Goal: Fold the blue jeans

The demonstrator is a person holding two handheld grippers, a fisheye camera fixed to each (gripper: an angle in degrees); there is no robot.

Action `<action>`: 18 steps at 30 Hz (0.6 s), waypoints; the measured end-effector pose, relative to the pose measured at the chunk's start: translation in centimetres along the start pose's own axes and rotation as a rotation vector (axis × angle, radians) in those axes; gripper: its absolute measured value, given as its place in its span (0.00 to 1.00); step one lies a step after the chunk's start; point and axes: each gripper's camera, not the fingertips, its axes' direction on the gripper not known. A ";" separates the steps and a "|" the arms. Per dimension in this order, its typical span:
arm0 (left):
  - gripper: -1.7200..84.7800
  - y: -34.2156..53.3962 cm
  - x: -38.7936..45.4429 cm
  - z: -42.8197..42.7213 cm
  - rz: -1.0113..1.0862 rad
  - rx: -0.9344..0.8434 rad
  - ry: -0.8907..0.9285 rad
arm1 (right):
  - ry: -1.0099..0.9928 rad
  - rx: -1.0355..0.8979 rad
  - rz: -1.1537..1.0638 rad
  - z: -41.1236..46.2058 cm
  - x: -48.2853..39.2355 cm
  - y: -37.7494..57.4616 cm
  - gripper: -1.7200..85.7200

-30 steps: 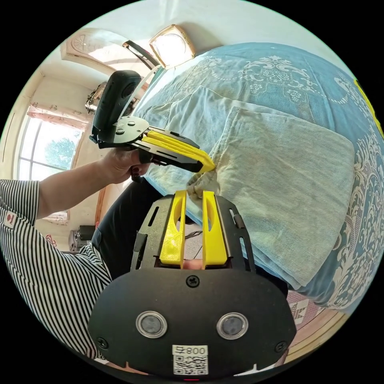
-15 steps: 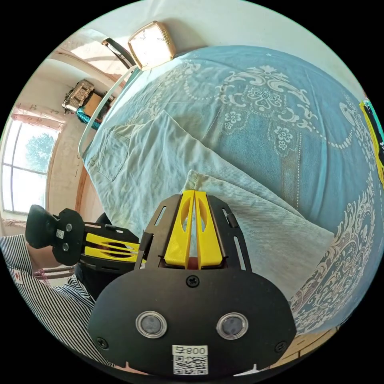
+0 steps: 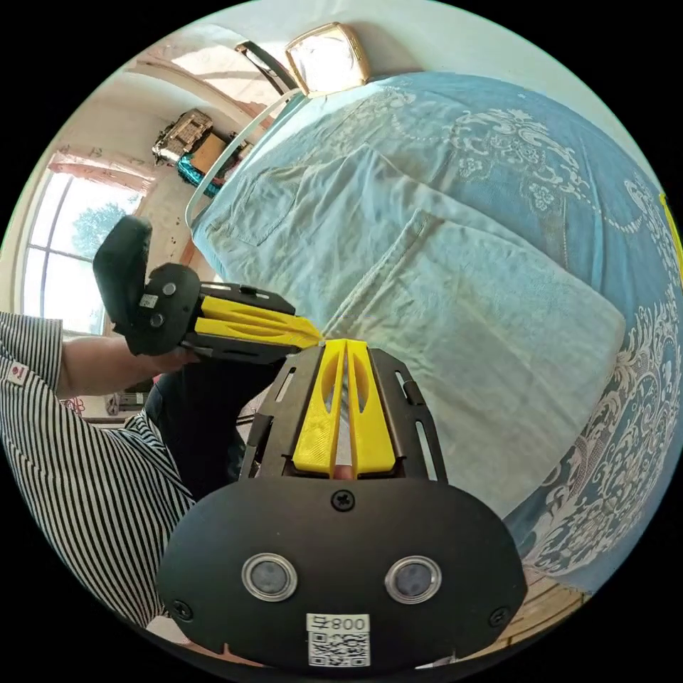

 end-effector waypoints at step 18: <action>0.11 -2.9 15.9 -4.6 0.209 0.141 0.183 | -0.187 0.369 0.642 -6.7 20.4 23.3 0.11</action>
